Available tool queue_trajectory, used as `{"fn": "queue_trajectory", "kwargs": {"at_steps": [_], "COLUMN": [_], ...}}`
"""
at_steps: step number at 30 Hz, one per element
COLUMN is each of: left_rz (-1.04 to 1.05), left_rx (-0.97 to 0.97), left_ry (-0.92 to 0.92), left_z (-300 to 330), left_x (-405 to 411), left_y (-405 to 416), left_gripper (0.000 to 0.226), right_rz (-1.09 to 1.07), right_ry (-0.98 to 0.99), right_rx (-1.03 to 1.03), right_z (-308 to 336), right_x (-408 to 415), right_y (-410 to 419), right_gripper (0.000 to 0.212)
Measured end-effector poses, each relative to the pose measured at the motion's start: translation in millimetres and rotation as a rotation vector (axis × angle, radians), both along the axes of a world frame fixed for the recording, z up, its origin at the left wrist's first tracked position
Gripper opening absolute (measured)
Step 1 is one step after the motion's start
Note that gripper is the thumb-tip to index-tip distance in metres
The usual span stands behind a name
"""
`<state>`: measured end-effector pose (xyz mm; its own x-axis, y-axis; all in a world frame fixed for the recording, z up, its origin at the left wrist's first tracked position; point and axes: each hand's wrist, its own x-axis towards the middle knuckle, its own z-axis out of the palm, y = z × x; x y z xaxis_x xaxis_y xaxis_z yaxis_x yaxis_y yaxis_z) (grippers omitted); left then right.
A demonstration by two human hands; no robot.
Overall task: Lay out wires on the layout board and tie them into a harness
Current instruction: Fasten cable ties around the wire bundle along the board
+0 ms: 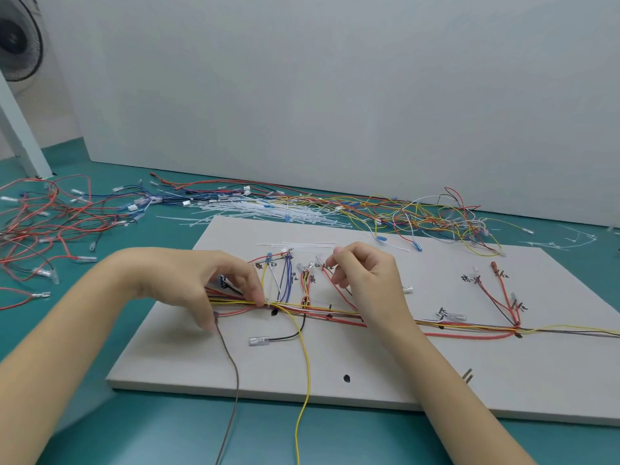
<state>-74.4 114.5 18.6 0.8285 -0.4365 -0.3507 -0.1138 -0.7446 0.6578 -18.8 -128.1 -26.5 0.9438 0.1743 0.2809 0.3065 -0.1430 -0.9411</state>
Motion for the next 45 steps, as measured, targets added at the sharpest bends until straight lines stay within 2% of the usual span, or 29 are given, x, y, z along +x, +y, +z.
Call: {"fn": "queue_trajectory", "kwargs": {"at_steps": [5, 9, 16, 20, 24, 27, 32, 36, 41, 45], "left_rz": [0.068, 0.078, 0.072, 0.212, 0.483, 0.585, 0.558, 0.514, 0.424, 0.412], "left_rx": [0.125, 0.148, 0.296, 0.116, -0.059, -0.048, 0.069, 0.137, 0.342, 0.386], "left_ry": [-0.091, -0.098, -0.21, -0.138, -0.322, -0.444, -0.462, -0.409, -0.385, -0.324], "left_z": [-9.5, -12.3, -19.4, -0.3, 2.1, -20.0, -50.8, -47.9, -44.6, -32.4], "left_x": [-1.2, -5.2, -17.5, -8.6, 41.6, 80.1, 113.2, 122.4, 124.9, 113.8], "left_y": [-8.9, -10.5, -27.4, -11.1, 16.0, 14.7, 1.2, -0.7, -7.2, -2.2], "left_gripper": [0.053, 0.046, 0.059, 0.042, 0.007, 0.006, 0.006, 0.008, 0.008, 0.011], "right_rz": [-0.004, -0.005, -0.012, -0.018, -0.029, -0.022, -0.031, -0.028, -0.025, -0.026], "right_ry": [-0.008, -0.011, -0.011, -0.018, -0.005, -0.003, -0.035, -0.04, -0.03, -0.042], "right_rx": [-0.007, -0.003, -0.049, -0.074, -0.101, -0.119, -0.165, -0.182, -0.198, -0.204], "right_z": [-0.6, -0.7, -2.4, -2.9, -5.3, -7.7, -10.9, -11.4, -10.4, -8.9], "right_x": [0.9, 1.8, 2.2, 2.8, 4.9, 4.5, 5.4, 6.1, 5.5, 5.6], "right_y": [-1.0, -1.7, -1.8, -2.5, -2.4, -1.6, -2.8, -5.1, -4.6, -7.3], "right_gripper": [0.028, 0.028, 0.026, 0.026, 0.026, 0.025, 0.024, 0.024, 0.024, 0.025]}}
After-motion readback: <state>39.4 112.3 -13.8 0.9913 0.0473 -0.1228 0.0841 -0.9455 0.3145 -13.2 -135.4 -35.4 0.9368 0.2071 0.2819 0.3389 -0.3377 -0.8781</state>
